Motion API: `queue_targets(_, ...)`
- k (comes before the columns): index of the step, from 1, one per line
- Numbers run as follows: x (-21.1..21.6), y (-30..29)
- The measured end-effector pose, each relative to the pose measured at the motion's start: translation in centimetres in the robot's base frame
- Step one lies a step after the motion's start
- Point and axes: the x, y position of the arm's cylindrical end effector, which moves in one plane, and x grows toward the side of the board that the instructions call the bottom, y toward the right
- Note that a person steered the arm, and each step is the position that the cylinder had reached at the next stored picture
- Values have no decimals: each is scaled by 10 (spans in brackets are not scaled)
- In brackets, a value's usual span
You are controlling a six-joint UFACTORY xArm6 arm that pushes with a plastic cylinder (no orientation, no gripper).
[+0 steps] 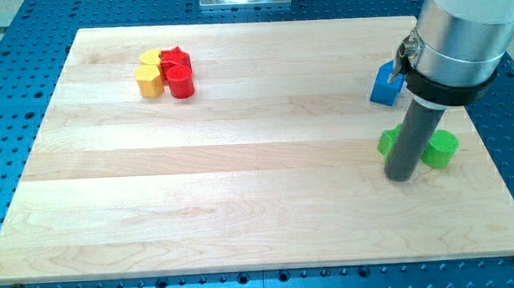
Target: Touch the top right side of the green star
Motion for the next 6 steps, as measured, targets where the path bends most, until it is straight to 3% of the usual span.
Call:
queue_targets(2, 8, 134)
queue_targets(3, -8, 140)
queue_targets(5, -66, 42)
queue_targets(6, -66, 6)
